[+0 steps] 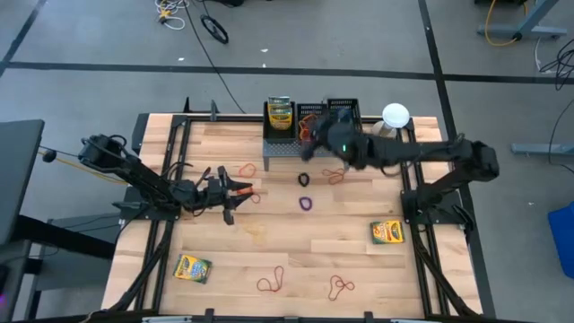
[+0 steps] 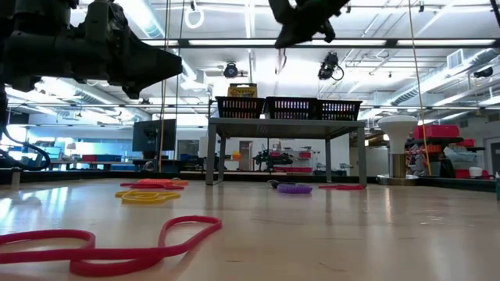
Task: Sort rubber bands into baskets
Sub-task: Put the red rubber band into the middle black basket on the shelf
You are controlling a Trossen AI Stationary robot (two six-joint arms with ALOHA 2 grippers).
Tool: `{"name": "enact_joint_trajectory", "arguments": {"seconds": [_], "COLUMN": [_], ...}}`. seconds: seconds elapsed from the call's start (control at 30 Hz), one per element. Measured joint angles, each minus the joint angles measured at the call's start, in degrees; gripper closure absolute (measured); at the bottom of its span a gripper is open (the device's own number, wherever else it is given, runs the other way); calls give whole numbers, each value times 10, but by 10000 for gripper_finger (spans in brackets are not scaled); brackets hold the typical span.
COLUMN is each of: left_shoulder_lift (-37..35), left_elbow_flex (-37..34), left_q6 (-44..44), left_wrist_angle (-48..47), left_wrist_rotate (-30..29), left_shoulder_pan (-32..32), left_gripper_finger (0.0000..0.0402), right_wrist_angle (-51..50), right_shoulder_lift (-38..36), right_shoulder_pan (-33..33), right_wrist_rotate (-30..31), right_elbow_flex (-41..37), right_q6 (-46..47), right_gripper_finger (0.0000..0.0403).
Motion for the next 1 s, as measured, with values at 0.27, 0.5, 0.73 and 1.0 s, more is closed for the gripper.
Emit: {"name": "enact_joint_trajectory", "arguments": {"seconds": [0.27,0.5,0.73,1.0], "left_shoulder_lift": [0,0,0,0], "left_elbow_flex": [0,0,0,0], "left_q6": [0,0,0,0], "left_wrist_angle": [-13,-20,-19,-19], "left_wrist_rotate": [3,2,2,1], "left_shoulder_pan": [0,0,0,0], "left_gripper_finger": [268,268,268,268], "right_wrist_angle": [-1,9,38,42], "right_shoulder_lift": [11,53,57,57], "right_shoulder_pan": [-139,-193,-187,-189], "right_wrist_rotate": [-116,-201,-197,-184], "right_elbow_flex": [-32,-63,-63,-60], "right_q6": [50,88,88,152], "right_gripper_finger": [401,391,316,197]}}
